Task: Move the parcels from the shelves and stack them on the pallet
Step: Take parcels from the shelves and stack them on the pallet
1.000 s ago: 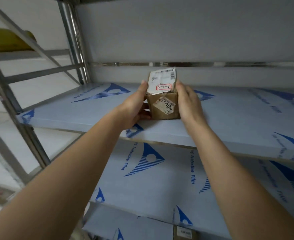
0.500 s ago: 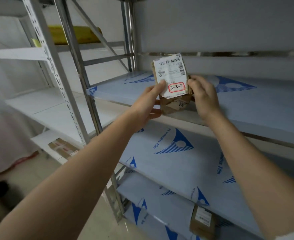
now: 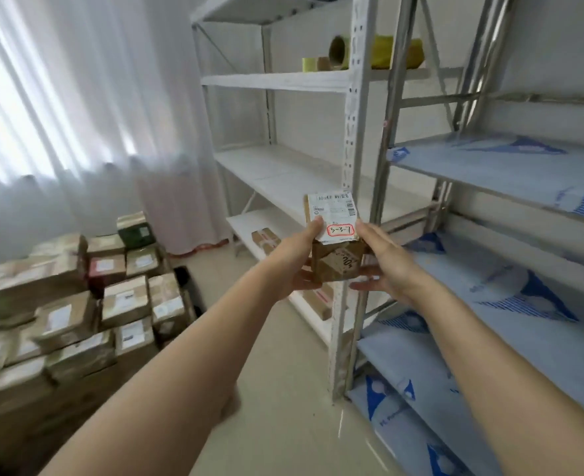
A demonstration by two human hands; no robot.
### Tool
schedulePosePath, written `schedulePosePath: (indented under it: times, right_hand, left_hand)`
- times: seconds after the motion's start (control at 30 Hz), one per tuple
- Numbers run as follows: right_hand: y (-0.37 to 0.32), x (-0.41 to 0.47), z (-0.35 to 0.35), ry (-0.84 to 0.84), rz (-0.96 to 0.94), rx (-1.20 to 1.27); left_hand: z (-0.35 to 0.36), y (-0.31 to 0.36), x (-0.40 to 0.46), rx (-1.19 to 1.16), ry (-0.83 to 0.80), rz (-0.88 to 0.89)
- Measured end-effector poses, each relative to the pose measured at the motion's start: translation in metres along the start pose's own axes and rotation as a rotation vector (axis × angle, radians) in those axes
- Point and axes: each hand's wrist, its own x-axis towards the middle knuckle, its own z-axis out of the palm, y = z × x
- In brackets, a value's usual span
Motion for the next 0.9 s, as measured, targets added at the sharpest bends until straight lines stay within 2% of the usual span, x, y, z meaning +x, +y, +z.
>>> schedulePosePath:
  times: [0.23, 0.4, 0.53, 0.9]
  right_hand:
    - [0.031, 0.011, 0.23, -0.362, 0.097, -0.043]
    - [0.052, 0.013, 0.375, -0.55, 0.186, -0.043]
    - [0.072, 0.024, 0.479, -0.67, 0.236, -0.1]
    - [0.097, 0.1, 0.734, -0.988, 0.336, -0.197]
  left_hand:
    - [-0.209, -0.087, -0.074, -0.068, 0.275, -0.134]
    - [-0.331, -0.142, -0.119, -0.106, 0.426, -0.238]
    - [-0.41, -0.188, -0.141, -0.27, 0.55, -0.317]
    - [-0.64, -0.278, -0.13, -0.501, 0.917, -0.472]
